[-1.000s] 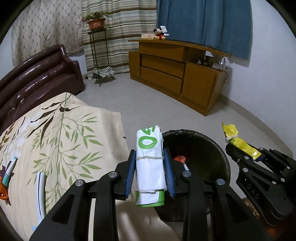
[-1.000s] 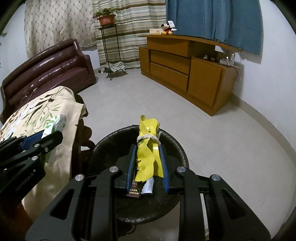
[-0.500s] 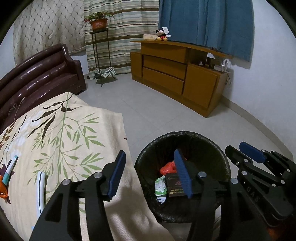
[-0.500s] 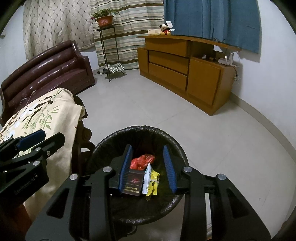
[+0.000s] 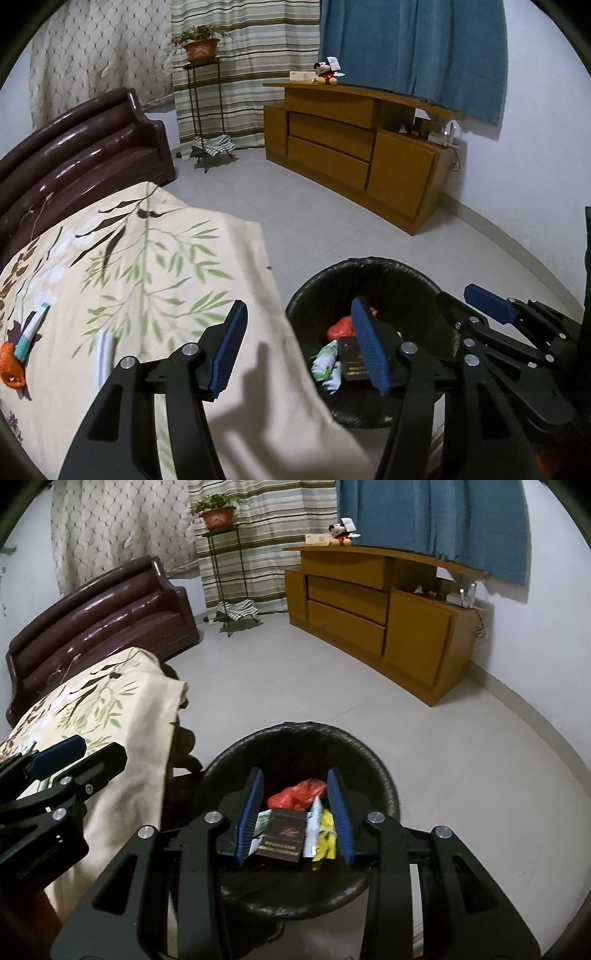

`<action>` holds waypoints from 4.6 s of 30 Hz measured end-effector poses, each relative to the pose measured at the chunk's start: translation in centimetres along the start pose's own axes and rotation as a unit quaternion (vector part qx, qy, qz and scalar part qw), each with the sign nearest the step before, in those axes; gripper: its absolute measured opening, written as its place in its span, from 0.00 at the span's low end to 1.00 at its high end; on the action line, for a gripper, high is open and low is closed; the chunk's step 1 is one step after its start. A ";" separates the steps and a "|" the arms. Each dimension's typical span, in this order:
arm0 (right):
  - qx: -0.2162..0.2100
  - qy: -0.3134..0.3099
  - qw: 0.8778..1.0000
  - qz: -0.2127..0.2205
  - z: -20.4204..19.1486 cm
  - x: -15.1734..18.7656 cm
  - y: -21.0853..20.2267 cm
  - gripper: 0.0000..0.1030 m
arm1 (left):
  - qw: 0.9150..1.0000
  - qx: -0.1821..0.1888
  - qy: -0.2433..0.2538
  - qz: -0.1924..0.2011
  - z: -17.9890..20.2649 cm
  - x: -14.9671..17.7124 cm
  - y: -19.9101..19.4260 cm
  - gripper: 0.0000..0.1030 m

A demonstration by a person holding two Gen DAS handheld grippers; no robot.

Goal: Collect trash
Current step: 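Move both tools back to the bed and close the left tool on a white tube, then grasp the blue-printed white sachet with the right tool while the left tool holds the white tube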

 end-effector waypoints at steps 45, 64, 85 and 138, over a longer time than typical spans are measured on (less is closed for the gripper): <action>-0.071 -0.106 0.992 0.005 -14.7 0.2 -3.4 0.41 | 0.993 -0.061 -0.088 -0.042 -15.5 4.7 -4.7 0.15; -0.089 -0.140 0.986 0.013 -19.7 1.7 -6.9 0.41 | 0.990 -0.092 -0.111 -0.001 -20.6 5.4 -11.2 0.15; -0.112 -0.171 0.978 -0.033 -25.0 6.7 -8.2 0.41 | 0.981 -0.116 -0.154 0.007 -26.8 9.8 -15.5 0.15; -0.074 -0.140 0.986 -0.060 -23.0 3.5 -3.9 0.52 | 0.983 -0.090 -0.159 0.012 -25.1 8.9 -15.2 0.15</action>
Point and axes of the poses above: each gripper's, at about its wrist camera, not at the fingertips, and y roughly the way its jaws point, z to its right, x to its underside, the point moved 9 cm from there along y, roughly the way its jaws point, and after that the axes turned 7 degrees about x, right-handed, at the moved point
